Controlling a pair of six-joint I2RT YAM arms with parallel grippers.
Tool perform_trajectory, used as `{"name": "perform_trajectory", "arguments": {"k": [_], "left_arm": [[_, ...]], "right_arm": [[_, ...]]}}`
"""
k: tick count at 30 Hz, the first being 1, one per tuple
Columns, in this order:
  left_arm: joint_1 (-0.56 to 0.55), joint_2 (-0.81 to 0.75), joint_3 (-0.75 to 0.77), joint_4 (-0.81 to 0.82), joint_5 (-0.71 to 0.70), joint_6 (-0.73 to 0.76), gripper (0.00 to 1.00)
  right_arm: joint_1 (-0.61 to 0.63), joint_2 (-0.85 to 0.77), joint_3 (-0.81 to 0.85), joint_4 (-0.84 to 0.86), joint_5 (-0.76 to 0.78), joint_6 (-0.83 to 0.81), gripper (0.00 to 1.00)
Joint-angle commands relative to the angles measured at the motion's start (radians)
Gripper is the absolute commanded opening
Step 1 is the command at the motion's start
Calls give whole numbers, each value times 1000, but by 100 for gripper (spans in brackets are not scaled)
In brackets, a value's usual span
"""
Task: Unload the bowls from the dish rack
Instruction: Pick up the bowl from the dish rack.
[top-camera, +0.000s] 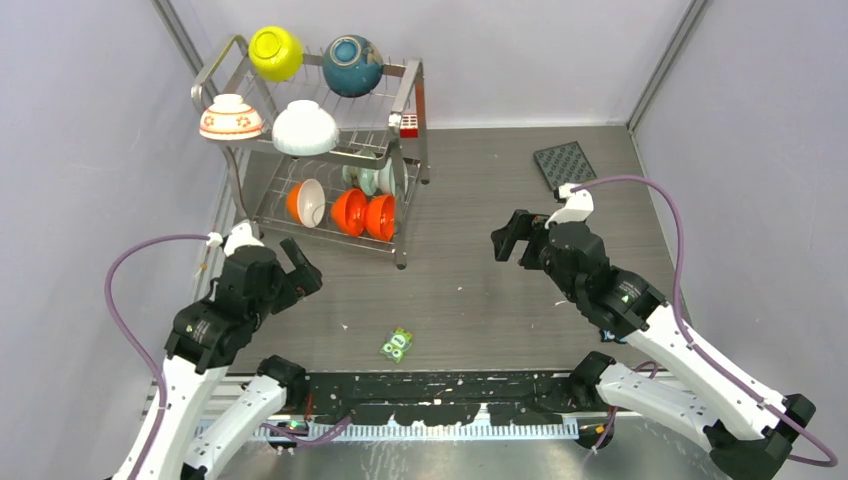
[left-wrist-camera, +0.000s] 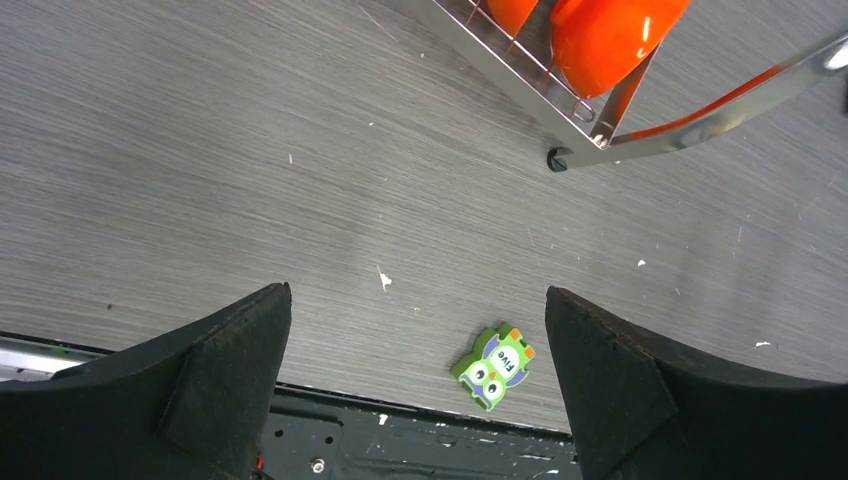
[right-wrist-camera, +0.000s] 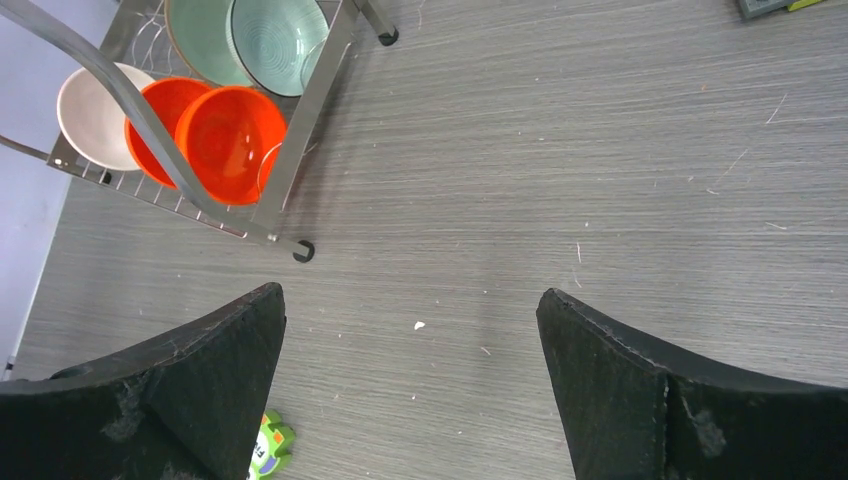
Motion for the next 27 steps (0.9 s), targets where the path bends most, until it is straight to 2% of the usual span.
{"name": "perform_trajectory", "arguments": {"k": [1,4,9,16,19,22,26,27], "left_arm": [[4,-19,4,49,9,34,100],[4,-41,-5,103,58,137,100],[4,-64,-51,193,157,324,100],[4,-1,-125,310,179,363,92],[4,38,-128,345,98,351,89],[4,90,-101,363,36,366,80],[4,170,-74,413,54,402,63],[4,193,-67,424,54,403,62]], "right_arm": [[3,-32,-21,83,58,30,100],[3,-64,-25,82,34,11,100],[3,-49,-28,74,-105,-20,100],[5,-19,-88,98,-178,5,99],[5,-18,-124,118,-203,21,98],[5,-26,-158,128,-208,30,98],[4,-48,-222,152,-211,42,97],[4,-50,-236,157,-212,46,97]]}}
